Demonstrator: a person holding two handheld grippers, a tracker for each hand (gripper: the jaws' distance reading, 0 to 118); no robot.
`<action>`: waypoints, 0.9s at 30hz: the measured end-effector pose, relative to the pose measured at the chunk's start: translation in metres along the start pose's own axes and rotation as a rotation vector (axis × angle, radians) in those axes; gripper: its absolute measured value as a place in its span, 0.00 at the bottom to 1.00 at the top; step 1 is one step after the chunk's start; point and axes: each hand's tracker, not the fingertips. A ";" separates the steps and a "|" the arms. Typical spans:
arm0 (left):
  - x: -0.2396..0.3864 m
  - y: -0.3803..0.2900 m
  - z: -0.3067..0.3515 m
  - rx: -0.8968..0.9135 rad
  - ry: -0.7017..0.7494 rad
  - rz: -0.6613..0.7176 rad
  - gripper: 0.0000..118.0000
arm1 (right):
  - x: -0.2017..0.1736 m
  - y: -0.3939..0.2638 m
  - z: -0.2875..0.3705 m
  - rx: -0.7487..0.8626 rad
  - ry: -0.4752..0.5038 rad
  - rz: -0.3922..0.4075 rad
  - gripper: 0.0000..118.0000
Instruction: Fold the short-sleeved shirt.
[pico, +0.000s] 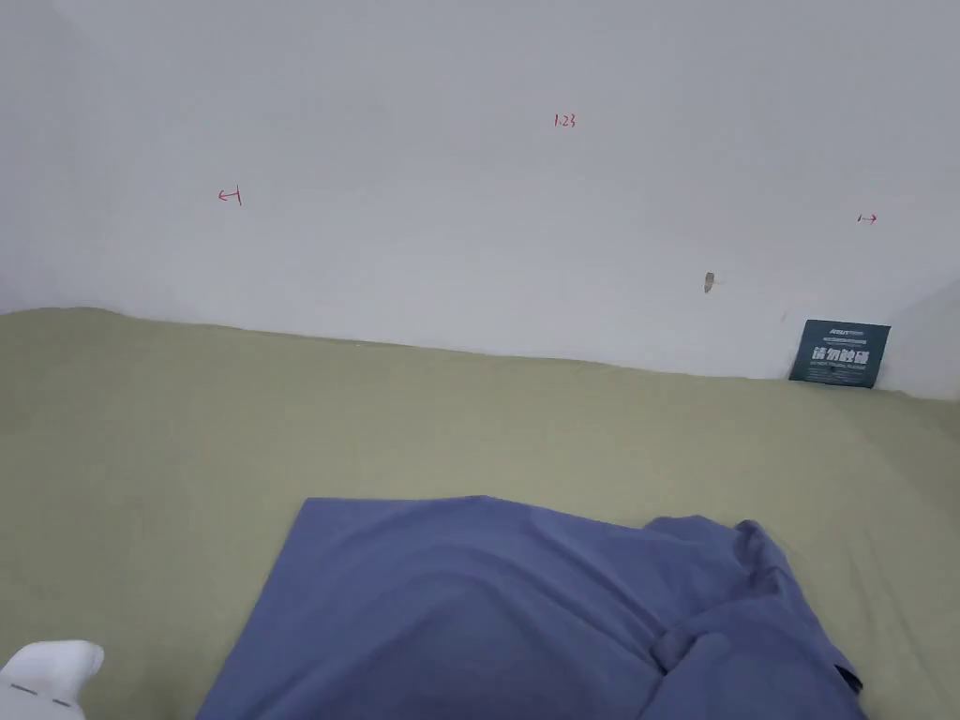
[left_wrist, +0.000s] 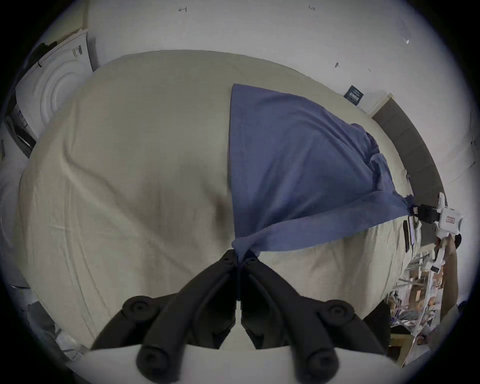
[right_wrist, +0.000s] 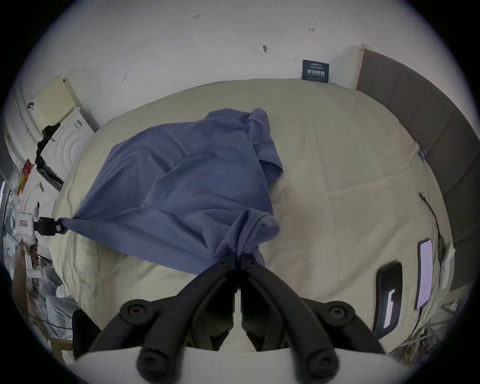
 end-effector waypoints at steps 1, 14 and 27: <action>-0.001 -0.005 0.001 -0.005 0.002 -0.002 0.02 | 0.001 -0.006 0.002 -0.004 0.001 0.001 0.03; -0.011 -0.097 0.001 -0.075 -0.019 -0.006 0.02 | 0.001 -0.101 0.024 -0.113 0.010 -0.022 0.03; -0.012 -0.109 0.011 -0.040 -0.016 -0.026 0.23 | 0.016 -0.121 0.032 -0.059 0.003 -0.097 0.19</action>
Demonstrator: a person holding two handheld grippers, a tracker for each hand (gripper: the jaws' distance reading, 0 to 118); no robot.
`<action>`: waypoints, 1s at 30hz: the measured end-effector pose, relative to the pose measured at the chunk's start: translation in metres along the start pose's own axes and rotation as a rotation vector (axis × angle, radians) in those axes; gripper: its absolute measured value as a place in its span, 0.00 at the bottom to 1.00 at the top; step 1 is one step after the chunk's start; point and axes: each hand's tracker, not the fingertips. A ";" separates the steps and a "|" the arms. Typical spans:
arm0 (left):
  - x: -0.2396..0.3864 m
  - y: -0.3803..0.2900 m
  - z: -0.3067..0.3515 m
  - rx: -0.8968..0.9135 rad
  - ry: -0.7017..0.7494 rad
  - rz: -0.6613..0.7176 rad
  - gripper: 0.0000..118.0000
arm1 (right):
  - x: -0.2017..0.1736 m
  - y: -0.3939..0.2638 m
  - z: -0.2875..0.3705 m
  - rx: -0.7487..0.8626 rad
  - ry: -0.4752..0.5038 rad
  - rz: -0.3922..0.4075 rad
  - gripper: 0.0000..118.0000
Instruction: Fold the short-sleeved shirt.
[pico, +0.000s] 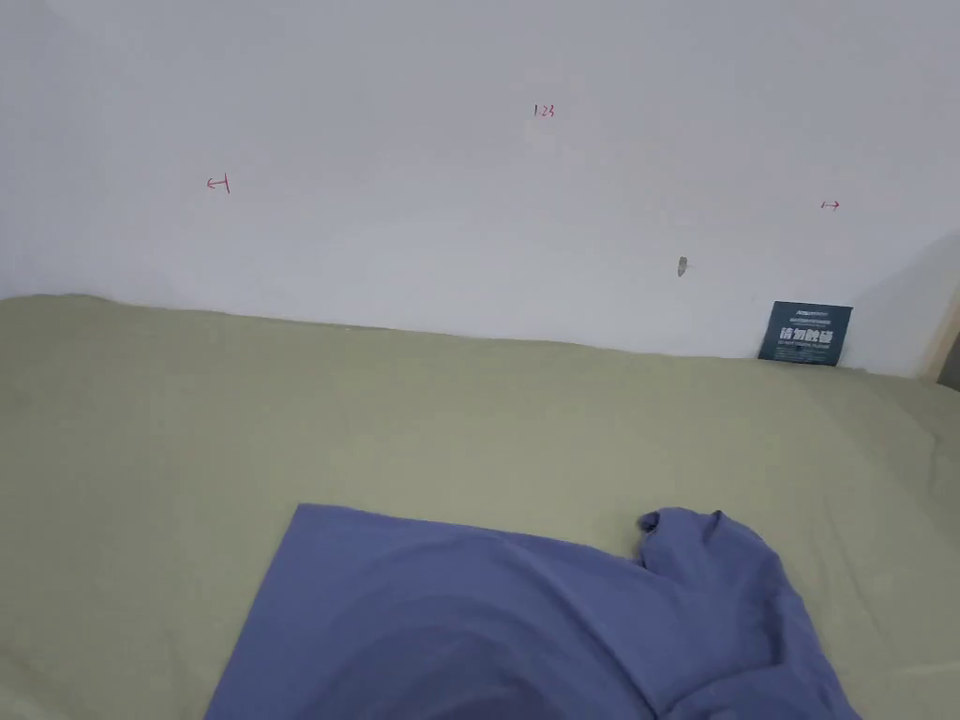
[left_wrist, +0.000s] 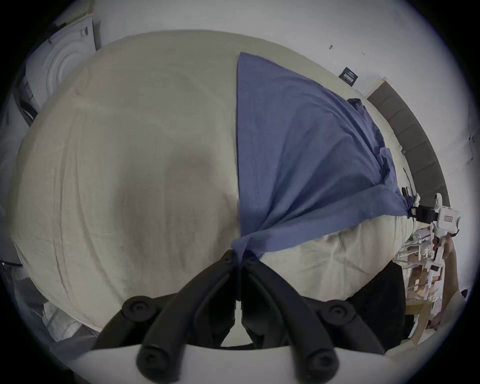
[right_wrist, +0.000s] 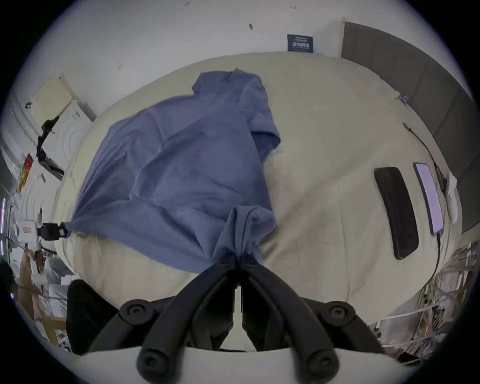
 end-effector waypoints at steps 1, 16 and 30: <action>0.001 0.002 0.006 0.022 0.017 -0.007 0.52 | 0.001 0.002 0.004 0.007 -0.007 -0.024 0.41; 0.075 -0.059 0.057 0.301 0.058 -0.039 0.00 | -0.071 -0.067 0.062 0.126 -0.026 -0.019 0.00; 0.026 -0.028 -0.006 0.195 0.092 0.102 0.93 | -0.063 -0.051 0.032 0.080 -0.083 0.040 0.00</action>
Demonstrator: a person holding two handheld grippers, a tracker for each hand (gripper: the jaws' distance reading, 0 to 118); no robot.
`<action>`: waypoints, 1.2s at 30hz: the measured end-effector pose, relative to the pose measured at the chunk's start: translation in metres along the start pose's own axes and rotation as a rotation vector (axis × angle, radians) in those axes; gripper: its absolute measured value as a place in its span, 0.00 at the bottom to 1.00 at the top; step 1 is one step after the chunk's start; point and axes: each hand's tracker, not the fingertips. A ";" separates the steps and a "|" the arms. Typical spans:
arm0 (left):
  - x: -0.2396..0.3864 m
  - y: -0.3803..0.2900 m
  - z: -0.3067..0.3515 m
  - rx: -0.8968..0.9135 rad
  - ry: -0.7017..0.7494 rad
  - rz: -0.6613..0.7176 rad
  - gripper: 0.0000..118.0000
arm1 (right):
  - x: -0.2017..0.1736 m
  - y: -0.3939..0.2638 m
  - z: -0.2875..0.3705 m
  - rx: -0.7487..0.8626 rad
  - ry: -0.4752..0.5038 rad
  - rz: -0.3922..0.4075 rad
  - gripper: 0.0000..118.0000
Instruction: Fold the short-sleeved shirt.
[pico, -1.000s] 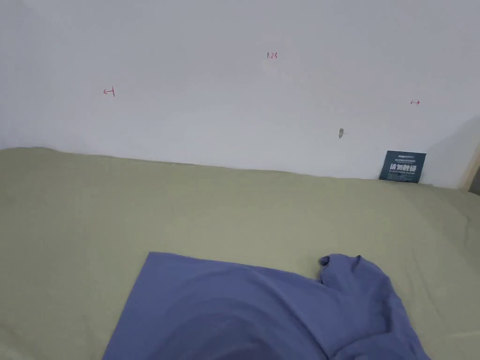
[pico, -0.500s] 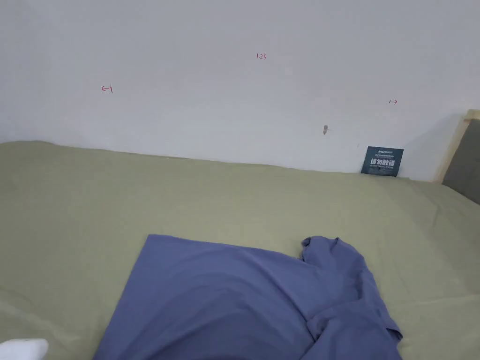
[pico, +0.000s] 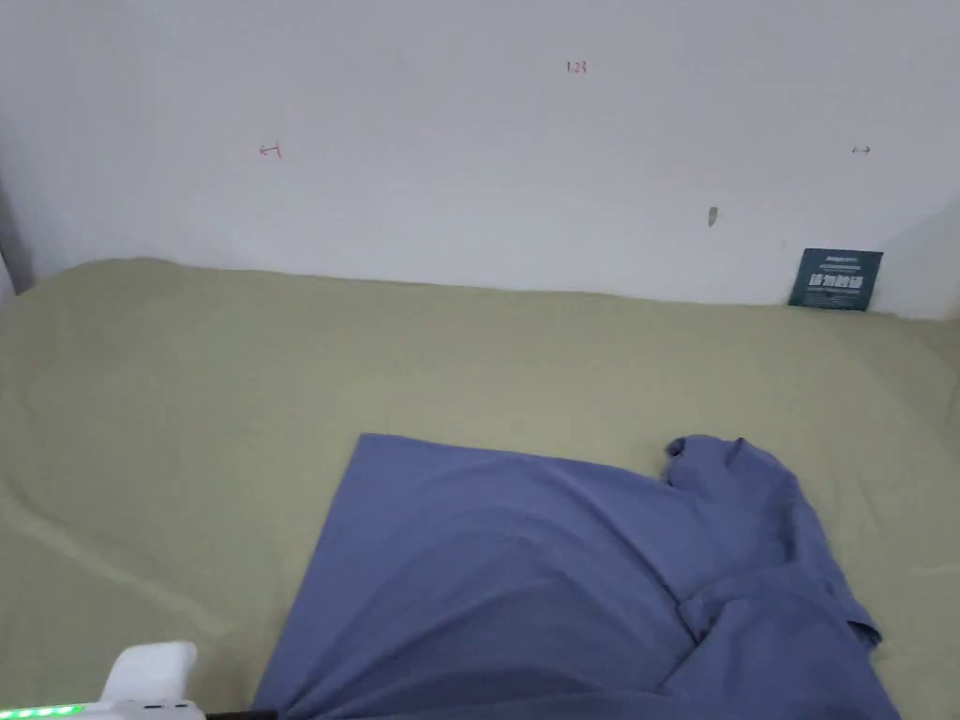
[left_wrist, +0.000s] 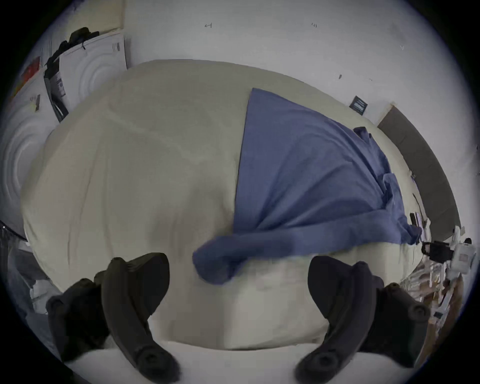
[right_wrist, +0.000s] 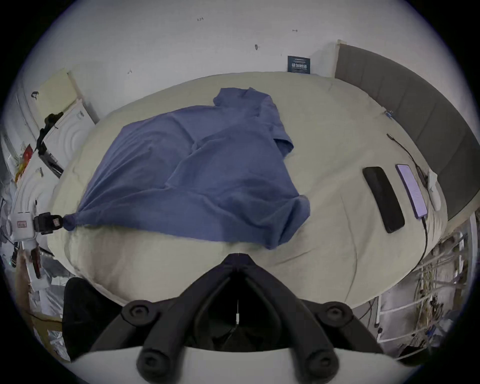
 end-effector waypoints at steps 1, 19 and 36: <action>0.001 0.003 -0.001 -0.002 0.008 -0.005 0.93 | 0.004 0.002 -0.003 -0.003 -0.009 -0.007 0.00; 0.019 0.016 -0.028 -0.026 0.023 -0.157 0.09 | 0.033 0.033 -0.076 -0.077 -0.074 0.067 0.35; 0.016 0.055 0.017 0.048 -0.081 -0.121 0.09 | 0.020 0.058 -0.010 0.096 -0.039 0.107 0.07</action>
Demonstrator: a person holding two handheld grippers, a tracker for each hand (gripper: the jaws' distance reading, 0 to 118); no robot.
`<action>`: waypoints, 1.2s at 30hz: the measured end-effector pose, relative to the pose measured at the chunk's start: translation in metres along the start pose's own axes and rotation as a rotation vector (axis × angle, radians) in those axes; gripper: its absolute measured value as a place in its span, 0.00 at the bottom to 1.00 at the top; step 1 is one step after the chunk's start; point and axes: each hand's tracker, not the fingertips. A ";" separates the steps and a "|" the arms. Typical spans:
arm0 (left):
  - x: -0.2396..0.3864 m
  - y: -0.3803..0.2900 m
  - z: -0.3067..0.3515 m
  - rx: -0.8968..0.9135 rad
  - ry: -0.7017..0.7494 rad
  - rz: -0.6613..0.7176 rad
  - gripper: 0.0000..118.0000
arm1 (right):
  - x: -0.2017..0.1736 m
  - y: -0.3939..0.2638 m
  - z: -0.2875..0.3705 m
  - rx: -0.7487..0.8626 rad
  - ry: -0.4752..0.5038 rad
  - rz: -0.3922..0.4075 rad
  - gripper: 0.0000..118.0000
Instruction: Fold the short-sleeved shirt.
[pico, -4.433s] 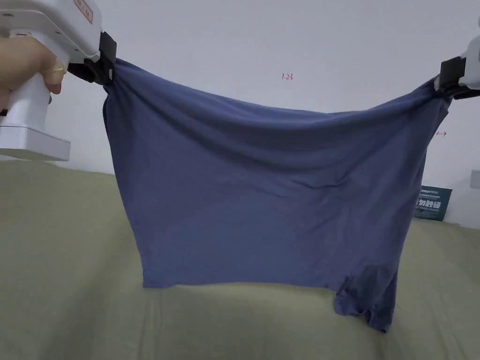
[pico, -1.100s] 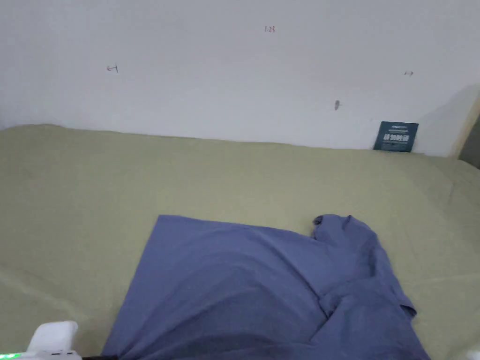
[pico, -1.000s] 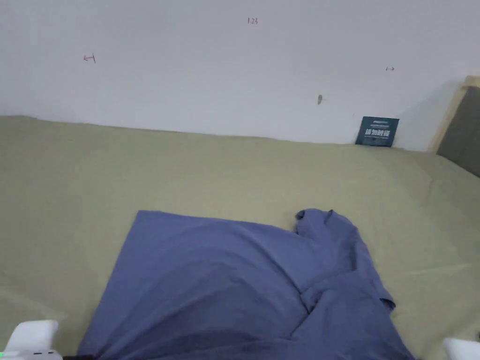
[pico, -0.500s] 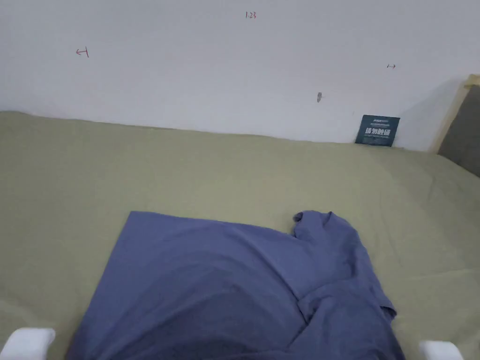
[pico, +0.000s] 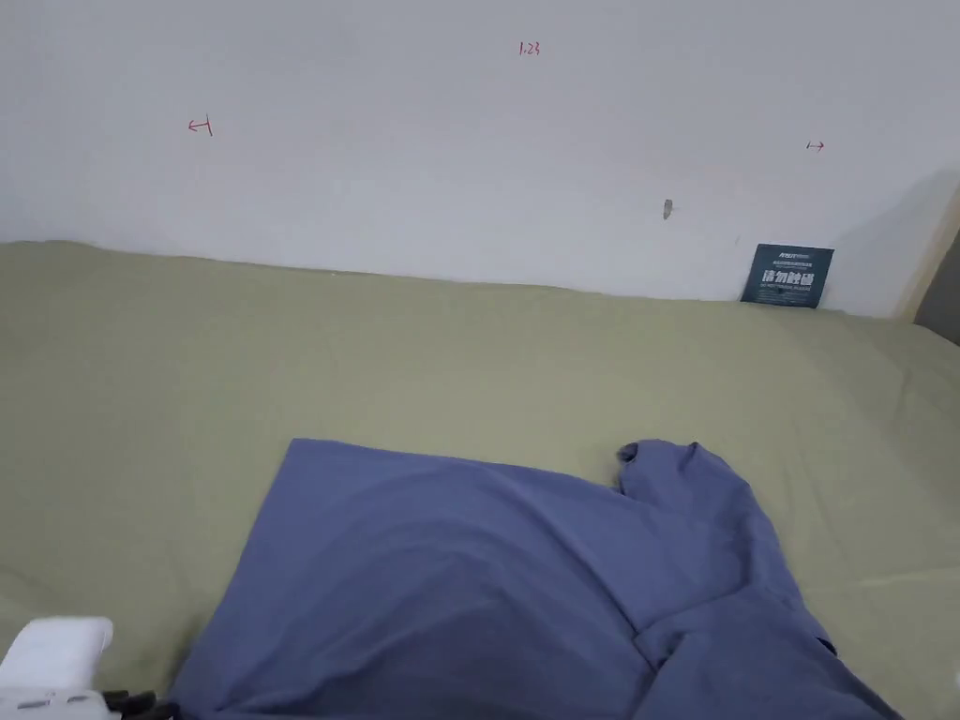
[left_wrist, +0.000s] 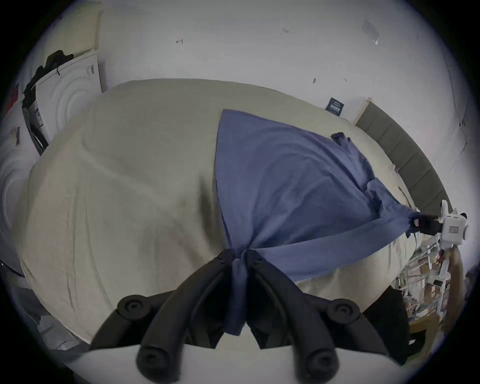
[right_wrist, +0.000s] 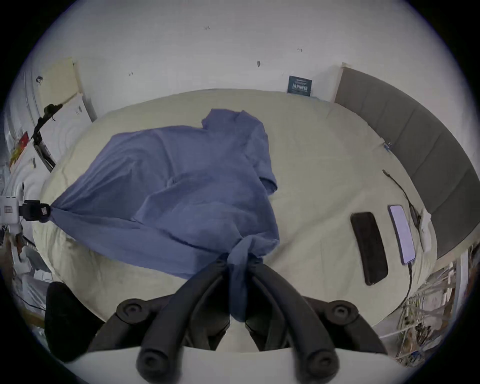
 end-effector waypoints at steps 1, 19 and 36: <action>0.000 0.012 -0.004 -0.012 -0.002 -0.003 0.09 | 0.001 0.009 -0.003 0.006 -0.001 -0.001 0.07; 0.009 0.164 -0.172 -0.209 0.078 -0.020 0.37 | 0.026 0.114 -0.163 -0.147 -0.048 -0.040 0.27; 0.007 0.012 -0.021 -0.001 0.064 0.002 0.00 | -0.007 0.002 -0.034 -0.086 0.024 -0.051 0.00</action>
